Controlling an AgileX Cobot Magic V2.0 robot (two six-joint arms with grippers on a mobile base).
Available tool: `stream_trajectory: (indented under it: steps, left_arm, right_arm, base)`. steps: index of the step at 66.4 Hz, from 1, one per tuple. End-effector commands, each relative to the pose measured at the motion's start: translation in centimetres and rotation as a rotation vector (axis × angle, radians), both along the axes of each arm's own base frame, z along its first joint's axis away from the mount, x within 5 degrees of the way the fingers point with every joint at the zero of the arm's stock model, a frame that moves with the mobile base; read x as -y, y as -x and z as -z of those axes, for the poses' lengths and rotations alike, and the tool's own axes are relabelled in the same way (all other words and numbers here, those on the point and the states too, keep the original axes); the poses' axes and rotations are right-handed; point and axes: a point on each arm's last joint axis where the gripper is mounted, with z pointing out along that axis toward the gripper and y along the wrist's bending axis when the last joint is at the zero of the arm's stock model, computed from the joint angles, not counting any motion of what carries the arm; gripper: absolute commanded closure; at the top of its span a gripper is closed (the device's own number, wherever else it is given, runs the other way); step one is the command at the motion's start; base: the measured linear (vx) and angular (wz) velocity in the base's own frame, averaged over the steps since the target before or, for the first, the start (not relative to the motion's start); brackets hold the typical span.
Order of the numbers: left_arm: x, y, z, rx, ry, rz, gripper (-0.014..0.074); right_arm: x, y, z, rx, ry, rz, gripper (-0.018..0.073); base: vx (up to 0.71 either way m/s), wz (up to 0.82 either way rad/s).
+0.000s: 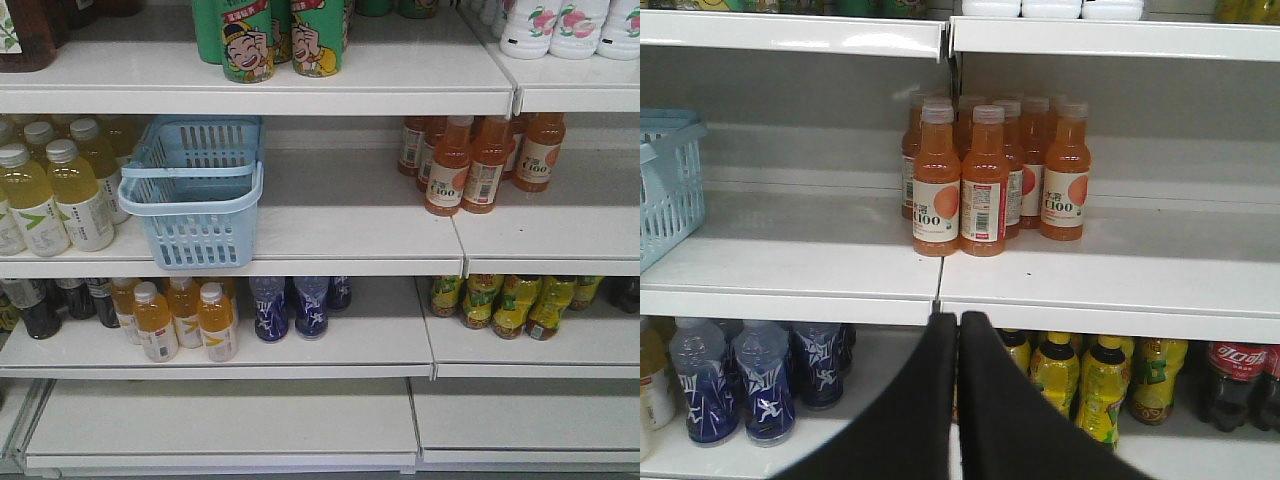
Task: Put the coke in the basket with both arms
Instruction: 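Drive the base closer to the light-blue basket on the shelf, then move the left gripper toward the basket handle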
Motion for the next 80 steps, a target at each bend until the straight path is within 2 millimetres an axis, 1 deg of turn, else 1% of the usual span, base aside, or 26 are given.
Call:
stream_trajectory:
  steps: [1, 5, 8, 11, 17, 25, 30, 34, 36, 41, 43, 45, 51, 52, 58, 65, 72, 75, 80]
  left_arm:
    - [-0.5, 0.2, -1.2, 0.095, 0.282, -0.023, 0.0602]
    - [-0.6, 0.4, -2.2, 0.114, 0.443, -0.011, 0.0602]
    - [-0.6, 0.7, -3.5, 0.148, 0.510, 0.004, 0.0602]
    - [-0.7, 1.2, -5.4, 0.206, 0.525, 0.018, 0.0602]
    - [-1.0, 3.0, -10.0, 0.374, 0.495, 0.032, 0.0602]
    - [-1.6, 5.4, -15.6, 0.624, 0.361, -0.010, 0.0602]
    - [-1.4, 6.3, -18.8, 0.745, 0.179, -0.048, 0.0602]
    - [-0.9, 5.9, -20.7, 0.792, 0.016, -0.069, 0.0602]
    - [-0.7, 5.5, -21.3, 0.796, -0.024, -0.065, 0.0602]
    - [0.1, 3.7, -22.5, 0.786, -0.152, -0.048, 0.0602]
    - [0.4, 2.5, -22.6, 0.764, -0.212, -0.038, 0.0602]
    - [0.8, 1.3, -22.6, 0.735, -0.232, -0.014, 0.0602]
    - [1.6, -2.5, -21.9, 0.626, -0.224, 0.067, 0.0602]
    - [1.8, -3.4, -21.6, 0.600, -0.236, 0.080, 0.0602]
    - [2.7, -7.1, -20.1, 0.499, -0.308, 0.144, 0.0598]
    - [3.6, -11.0, -18.3, 0.420, -0.260, 0.231, 0.0570]
    - [4.4, -14.3, -16.2, 0.344, -0.126, 0.318, 0.0486]
    - [4.6, -15.6, -15.2, 0.304, -0.082, 0.343, 0.0428]
    - [5.0, -17.7, -13.1, 0.224, 0.002, 0.379, 0.0299]
  right_arm:
    - [0.0, 0.1, -0.5, 0.087, 0.000, 0.002, 0.0564]
    - [0.0, 0.1, -0.5, 0.087, 0.000, 0.002, 0.0564]
    - [0.0, 0.1, -0.5, 0.087, 0.000, 0.002, 0.0564]
    - [0.0, 0.1, -0.5, 0.087, 0.000, 0.002, 0.0564]
    - [0.0, 0.1, -0.5, 0.087, 0.000, 0.002, 0.0564]
    - [0.0, 0.1, -0.5, 0.087, 0.000, 0.002, 0.0564]
    - [0.0, 0.1, -0.5, 0.087, 0.000, 0.002, 0.0564]
    - [0.0, 0.1, -0.5, 0.087, 0.000, 0.002, 0.0564]
    - [0.0, 0.1, -0.5, 0.087, 0.000, 0.002, 0.0564]
    - [0.0, 0.1, -0.5, 0.087, 0.000, 0.002, 0.0564]
    - [0.0, 0.1, -0.5, 0.087, 0.000, 0.002, 0.0564]
    - [0.0, 0.1, -0.5, 0.087, 0.000, 0.002, 0.0564]
    - [0.0, 0.1, -0.5, 0.087, 0.000, 0.002, 0.0564]
    - [0.0, 0.1, -0.5, 0.087, 0.000, 0.002, 0.0564]
    - [0.0, 0.1, -0.5, 0.087, 0.000, 0.002, 0.0564]
    - [0.0, 0.1, -0.5, 0.087, 0.000, 0.002, 0.0564]
    - [0.0, 0.1, -0.5, 0.087, 0.000, 0.002, 0.0564]
    - [0.0, 0.1, -0.5, 0.087, 0.000, 0.002, 0.0564]
    - [0.0, 0.1, -0.5, 0.087, 0.000, 0.002, 0.0564]
  base:
    - [0.00, 0.00]
    - [0.00, 0.00]
    - [0.00, 0.00]
    - [0.00, 0.00]
    - [0.00, 0.00]
    - [0.00, 0.00]
    - [0.00, 0.00]
    - [0.00, 0.00]
    - [0.00, 0.00]
    - [0.00, 0.00]
    - [0.00, 0.00]
    - [0.00, 0.00]
    - [0.00, 0.00]
    - [0.00, 0.00]
    - [0.00, 0.00]
    - [0.00, 0.00]
    - [0.00, 0.00]
    - [0.00, 0.00]
    - [0.00, 0.00]
